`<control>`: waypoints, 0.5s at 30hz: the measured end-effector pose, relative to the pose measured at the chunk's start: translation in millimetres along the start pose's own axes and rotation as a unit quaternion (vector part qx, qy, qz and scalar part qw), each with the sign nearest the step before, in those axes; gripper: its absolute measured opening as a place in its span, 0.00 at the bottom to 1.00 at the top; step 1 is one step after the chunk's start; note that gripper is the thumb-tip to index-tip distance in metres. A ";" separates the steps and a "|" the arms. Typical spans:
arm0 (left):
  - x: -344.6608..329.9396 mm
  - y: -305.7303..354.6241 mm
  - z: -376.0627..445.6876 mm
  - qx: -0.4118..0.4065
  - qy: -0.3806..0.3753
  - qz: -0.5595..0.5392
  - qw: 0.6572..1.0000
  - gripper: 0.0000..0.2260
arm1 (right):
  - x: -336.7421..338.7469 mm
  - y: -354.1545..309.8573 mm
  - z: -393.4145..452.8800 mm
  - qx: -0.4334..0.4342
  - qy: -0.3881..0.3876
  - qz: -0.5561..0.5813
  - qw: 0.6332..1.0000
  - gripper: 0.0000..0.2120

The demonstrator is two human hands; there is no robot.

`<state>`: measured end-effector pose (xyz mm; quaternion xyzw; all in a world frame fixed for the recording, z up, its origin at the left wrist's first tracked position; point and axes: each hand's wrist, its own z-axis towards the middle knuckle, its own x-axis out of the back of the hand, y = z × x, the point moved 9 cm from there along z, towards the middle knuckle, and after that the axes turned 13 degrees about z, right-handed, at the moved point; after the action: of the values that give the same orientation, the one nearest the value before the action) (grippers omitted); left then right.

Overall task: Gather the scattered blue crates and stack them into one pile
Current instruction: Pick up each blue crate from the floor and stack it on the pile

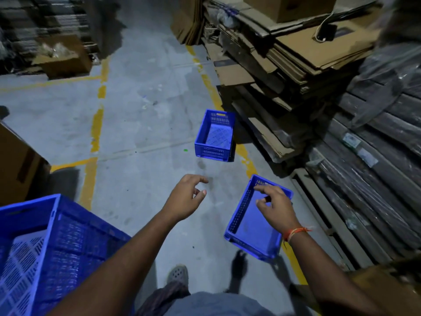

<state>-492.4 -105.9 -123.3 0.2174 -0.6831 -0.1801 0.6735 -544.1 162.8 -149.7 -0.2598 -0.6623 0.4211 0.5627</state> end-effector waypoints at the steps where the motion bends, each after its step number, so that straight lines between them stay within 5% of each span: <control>1: 1.2 0.5 2.4 -0.001 0.000 0.008 1.000 0.12 | -2.0 0.6 2.2 -0.002 -0.003 0.003 1.000 0.17; 15: 29.6 -94.3 112.0 0.024 0.001 0.007 1.000 0.12 | -79.0 -0.5 127.2 -0.029 -0.049 0.020 0.998 0.17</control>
<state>-599.1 -206.4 -152.3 0.2291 -0.6877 -0.1590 0.6703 -648.3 64.1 -192.4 -0.2682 -0.6954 0.4248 0.5138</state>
